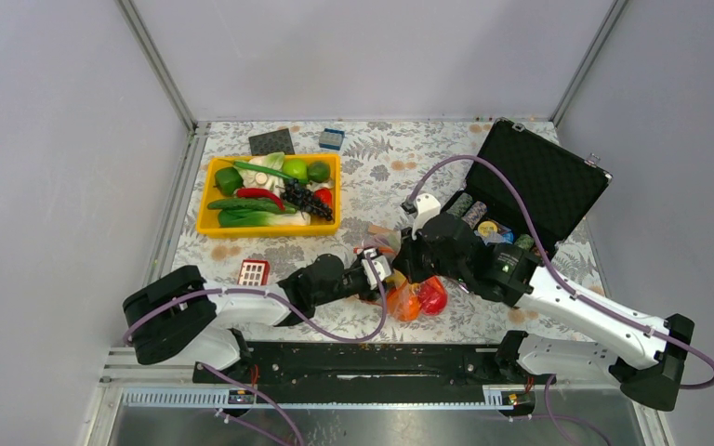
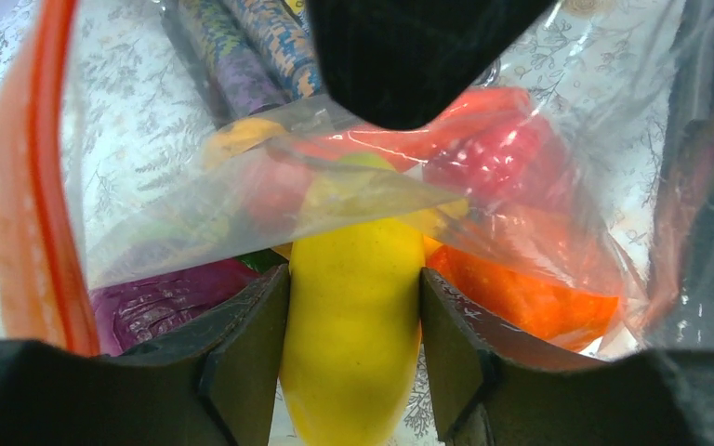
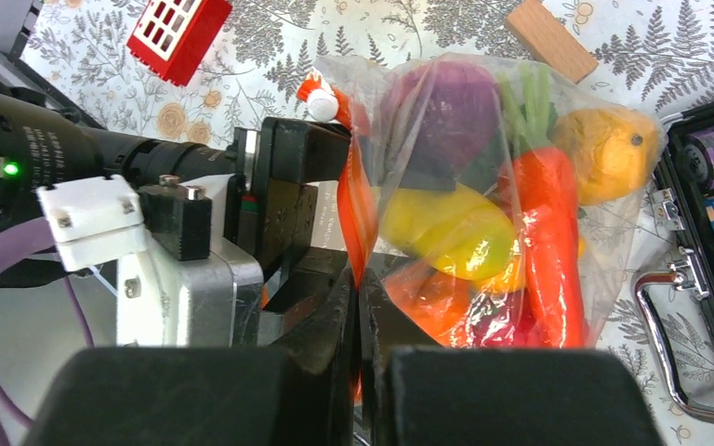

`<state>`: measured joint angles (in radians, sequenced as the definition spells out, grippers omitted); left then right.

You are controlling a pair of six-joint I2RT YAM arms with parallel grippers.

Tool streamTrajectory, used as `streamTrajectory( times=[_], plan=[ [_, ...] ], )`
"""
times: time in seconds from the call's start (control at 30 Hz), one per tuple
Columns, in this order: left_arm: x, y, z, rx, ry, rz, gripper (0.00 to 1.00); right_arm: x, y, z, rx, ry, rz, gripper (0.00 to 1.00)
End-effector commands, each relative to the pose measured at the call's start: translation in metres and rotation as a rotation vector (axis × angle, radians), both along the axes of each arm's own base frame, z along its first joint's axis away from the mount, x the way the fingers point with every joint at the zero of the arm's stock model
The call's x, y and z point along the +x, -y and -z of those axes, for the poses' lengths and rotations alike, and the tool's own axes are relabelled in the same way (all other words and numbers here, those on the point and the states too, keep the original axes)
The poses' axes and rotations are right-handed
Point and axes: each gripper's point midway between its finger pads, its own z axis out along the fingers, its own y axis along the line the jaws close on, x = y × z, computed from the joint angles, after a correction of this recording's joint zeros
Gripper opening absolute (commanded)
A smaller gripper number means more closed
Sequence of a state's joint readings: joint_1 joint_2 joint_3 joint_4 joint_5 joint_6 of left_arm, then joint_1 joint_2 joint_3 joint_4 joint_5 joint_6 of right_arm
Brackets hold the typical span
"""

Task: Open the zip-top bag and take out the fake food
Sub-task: Pick up the fake fruit from the zipper food storage bag.

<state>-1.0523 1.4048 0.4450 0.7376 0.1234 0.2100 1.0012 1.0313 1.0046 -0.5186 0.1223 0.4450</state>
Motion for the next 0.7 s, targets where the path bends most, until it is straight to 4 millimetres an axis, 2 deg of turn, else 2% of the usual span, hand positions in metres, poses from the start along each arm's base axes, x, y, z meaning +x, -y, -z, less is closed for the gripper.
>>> streamTrajectory(
  times=[0.0,0.37,0.67],
  plan=[
    [-0.004,0.0,-0.013,-0.021,-0.003,0.014,0.36,0.006,0.008,-0.004,0.008,0.03,0.05,0.0],
    [-0.02,-0.021,-0.054,-0.082,0.027,0.032,0.37,0.024,0.036,0.006,-0.062,0.043,0.228,0.0],
    [-0.033,-0.042,-0.07,-0.083,0.02,0.037,0.38,0.03,0.044,-0.002,-0.06,0.08,0.274,0.0]
  ],
)
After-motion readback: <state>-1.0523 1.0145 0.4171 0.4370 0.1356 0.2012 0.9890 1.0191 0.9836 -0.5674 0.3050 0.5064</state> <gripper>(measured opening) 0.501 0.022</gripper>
